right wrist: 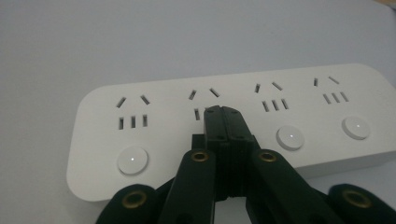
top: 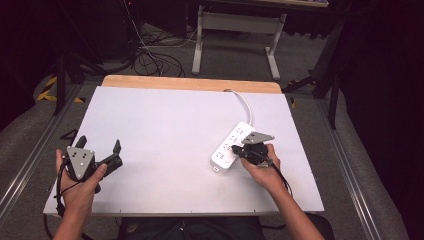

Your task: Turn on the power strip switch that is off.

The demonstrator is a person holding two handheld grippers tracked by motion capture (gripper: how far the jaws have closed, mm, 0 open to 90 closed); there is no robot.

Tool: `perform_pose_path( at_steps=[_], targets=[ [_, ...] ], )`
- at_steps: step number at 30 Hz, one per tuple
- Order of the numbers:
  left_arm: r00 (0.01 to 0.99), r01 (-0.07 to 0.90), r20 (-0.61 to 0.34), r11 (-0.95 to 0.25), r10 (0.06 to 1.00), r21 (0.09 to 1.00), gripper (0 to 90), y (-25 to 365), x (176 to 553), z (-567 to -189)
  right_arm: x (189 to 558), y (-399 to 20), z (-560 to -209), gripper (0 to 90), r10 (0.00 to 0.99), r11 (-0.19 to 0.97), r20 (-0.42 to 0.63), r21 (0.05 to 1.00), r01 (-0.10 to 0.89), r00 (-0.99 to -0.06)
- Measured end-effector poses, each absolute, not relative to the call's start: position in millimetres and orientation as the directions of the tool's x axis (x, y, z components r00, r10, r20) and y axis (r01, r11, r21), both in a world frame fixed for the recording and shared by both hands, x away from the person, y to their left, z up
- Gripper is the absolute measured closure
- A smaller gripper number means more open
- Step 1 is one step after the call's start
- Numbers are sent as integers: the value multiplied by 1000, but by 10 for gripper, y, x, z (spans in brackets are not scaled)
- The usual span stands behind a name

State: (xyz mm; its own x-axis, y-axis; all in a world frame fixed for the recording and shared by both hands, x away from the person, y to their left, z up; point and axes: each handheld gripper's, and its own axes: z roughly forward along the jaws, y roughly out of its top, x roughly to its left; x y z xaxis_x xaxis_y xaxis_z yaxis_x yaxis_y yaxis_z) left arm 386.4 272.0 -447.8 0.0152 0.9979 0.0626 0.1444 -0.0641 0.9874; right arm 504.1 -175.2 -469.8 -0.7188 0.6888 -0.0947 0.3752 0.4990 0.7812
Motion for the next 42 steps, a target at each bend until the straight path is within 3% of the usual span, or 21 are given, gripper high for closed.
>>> perform_pose_path(
  at_steps=[42],
  targets=[
    [30,145,57,-61,998,988,67,2698,3899,-4477,5028,-1771,-4694,900,696,489,-88,785,380,-713]
  ],
)
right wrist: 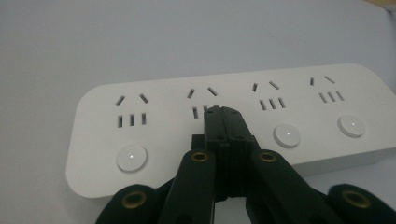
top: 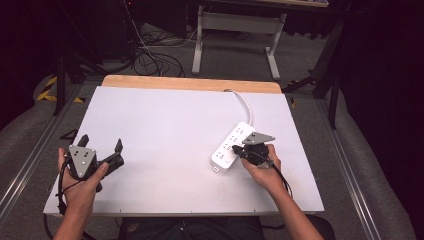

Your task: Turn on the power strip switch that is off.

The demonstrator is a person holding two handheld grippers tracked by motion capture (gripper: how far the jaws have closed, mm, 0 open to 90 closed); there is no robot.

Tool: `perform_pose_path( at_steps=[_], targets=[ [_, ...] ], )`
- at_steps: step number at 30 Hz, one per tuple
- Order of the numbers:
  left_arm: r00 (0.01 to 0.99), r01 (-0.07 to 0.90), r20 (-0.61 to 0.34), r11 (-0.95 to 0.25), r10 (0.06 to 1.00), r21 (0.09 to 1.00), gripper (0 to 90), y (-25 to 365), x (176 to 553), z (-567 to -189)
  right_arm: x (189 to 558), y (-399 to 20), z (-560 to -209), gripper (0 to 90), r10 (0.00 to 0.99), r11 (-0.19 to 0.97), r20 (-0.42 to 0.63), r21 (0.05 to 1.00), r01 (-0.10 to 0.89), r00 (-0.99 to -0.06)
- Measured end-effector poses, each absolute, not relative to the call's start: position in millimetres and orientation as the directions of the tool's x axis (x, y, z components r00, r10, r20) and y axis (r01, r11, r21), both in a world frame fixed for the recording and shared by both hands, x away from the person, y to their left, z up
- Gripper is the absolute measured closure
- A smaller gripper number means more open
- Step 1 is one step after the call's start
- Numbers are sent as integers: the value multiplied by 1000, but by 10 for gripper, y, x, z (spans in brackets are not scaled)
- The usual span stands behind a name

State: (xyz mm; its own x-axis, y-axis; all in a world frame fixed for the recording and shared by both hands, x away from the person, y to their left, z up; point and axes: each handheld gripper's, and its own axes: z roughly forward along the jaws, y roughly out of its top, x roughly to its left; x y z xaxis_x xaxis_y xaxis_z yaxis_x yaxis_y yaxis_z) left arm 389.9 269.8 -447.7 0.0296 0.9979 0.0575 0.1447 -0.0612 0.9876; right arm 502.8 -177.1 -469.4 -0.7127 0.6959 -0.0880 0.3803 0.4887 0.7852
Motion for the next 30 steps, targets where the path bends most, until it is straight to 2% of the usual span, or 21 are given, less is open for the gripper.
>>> perform_pose_path(
  at_steps=[14,30],
  targets=[
    [36,146,61,-65,997,987,67,2688,3918,-4482,5024,-1775,-4675,900,705,493,-104,783,379,-701],
    [41,146,61,-67,997,987,67,2681,3934,-4481,4993,-1767,-4631,900,686,484,-132,817,314,-715]
  ],
)
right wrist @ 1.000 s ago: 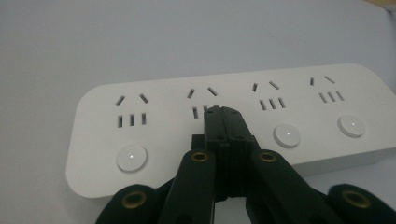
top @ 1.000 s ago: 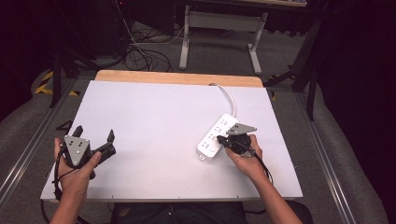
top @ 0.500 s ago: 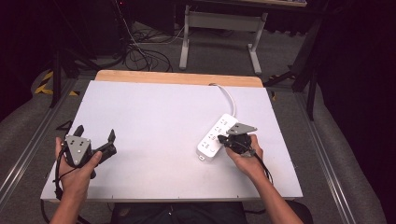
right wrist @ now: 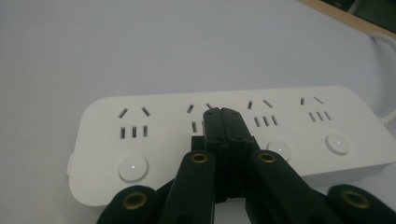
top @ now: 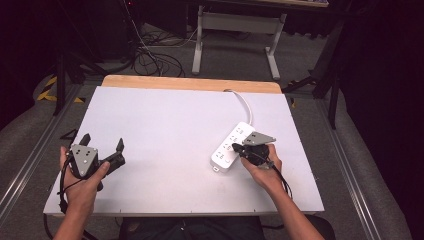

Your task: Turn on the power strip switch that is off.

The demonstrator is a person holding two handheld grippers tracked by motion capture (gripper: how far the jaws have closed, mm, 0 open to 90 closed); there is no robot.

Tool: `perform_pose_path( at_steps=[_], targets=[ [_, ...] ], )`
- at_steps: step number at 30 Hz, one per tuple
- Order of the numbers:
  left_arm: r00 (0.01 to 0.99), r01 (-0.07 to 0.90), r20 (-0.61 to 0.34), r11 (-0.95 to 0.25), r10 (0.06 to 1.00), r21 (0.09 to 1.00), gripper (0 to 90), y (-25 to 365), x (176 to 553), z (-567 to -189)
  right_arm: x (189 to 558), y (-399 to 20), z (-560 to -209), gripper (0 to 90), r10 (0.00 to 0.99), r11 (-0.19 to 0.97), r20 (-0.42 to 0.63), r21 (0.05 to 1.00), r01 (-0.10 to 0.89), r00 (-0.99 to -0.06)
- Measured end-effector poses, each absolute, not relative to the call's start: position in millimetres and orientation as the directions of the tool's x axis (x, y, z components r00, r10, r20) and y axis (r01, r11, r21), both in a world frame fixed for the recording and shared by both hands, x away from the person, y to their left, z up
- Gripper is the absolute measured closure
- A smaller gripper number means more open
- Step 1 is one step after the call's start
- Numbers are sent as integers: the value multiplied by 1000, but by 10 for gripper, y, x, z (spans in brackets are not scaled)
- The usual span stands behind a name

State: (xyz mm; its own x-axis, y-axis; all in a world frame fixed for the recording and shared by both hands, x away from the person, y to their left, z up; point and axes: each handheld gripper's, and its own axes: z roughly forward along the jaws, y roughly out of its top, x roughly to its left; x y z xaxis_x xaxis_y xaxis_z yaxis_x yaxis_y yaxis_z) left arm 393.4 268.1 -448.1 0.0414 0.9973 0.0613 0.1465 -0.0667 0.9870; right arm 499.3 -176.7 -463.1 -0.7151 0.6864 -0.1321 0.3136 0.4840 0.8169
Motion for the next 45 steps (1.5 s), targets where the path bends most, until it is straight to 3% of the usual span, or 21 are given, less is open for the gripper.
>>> perform_pose_path(
  at_steps=[6,9,12,24,36,45],
  targets=[
    [44,147,59,-65,997,987,67,2673,3940,-4482,4979,-1838,-4564,889,691,419,-100,863,284,-716],
    [44,147,60,-65,997,987,67,2672,3944,-4482,4972,-1845,-4549,771,702,396,-93,875,278,-706],
    [47,148,62,-68,997,987,67,2672,3946,-4482,4967,-1843,-4542,748,697,393,-94,879,269,-711],
    [48,147,60,-66,997,987,68,2672,3947,-4480,4882,-1916,-4411,703,695,295,-65,934,203,-716],
    [51,147,56,-63,997,987,68,2668,3958,-4482,4837,-1973,-4366,648,702,256,-42,946,197,-711],
    [52,148,56,-64,997,987,69,2668,3960,-4480,4788,-2220,-4272,592,726,149,23,971,190,-687]
  ],
)
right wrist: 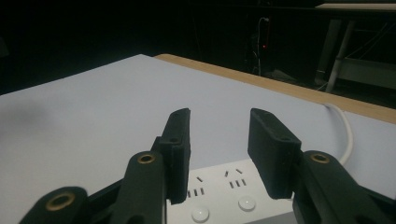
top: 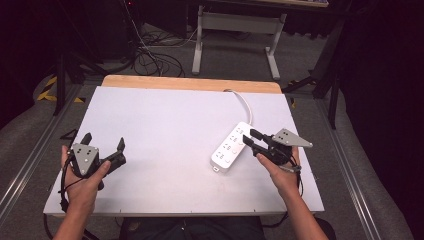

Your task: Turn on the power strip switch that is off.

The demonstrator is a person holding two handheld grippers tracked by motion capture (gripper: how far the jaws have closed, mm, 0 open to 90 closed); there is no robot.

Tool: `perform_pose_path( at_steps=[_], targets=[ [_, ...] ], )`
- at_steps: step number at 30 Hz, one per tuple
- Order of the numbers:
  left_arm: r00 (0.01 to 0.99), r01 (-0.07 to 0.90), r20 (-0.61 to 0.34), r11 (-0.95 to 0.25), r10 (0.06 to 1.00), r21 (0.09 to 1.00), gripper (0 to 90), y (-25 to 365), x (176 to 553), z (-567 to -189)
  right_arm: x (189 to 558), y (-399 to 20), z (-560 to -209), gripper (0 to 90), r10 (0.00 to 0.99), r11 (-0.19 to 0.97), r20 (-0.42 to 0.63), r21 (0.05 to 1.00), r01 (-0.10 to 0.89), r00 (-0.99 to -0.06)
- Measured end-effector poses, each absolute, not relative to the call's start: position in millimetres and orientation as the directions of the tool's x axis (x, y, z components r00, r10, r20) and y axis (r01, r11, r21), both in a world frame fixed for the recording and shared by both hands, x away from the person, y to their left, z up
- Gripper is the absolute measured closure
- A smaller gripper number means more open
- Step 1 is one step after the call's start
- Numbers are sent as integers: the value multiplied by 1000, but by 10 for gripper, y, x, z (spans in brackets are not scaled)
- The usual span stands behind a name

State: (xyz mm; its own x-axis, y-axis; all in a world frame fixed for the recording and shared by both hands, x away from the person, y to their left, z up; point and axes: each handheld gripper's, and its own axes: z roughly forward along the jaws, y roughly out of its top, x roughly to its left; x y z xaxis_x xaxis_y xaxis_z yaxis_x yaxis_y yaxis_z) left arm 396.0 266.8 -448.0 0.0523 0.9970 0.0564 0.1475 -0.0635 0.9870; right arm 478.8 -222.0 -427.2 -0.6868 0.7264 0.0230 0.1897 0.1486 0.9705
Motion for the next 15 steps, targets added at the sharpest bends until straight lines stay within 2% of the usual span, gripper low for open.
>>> perform_pose_path(
  at_steps=[5,9,15],
  targets=[
    [52,148,58,-65,997,987,69,2669,3963,-4479,4782,-2230,-4278,567,727,152,19,971,187,-687],
    [49,149,54,-61,997,987,69,2677,3961,-4480,4762,-2252,-4265,508,732,137,19,975,174,-681],
    [51,148,53,-60,997,987,69,2673,3963,-4479,4756,-2312,-4264,484,740,117,27,979,168,-672]
  ],
)
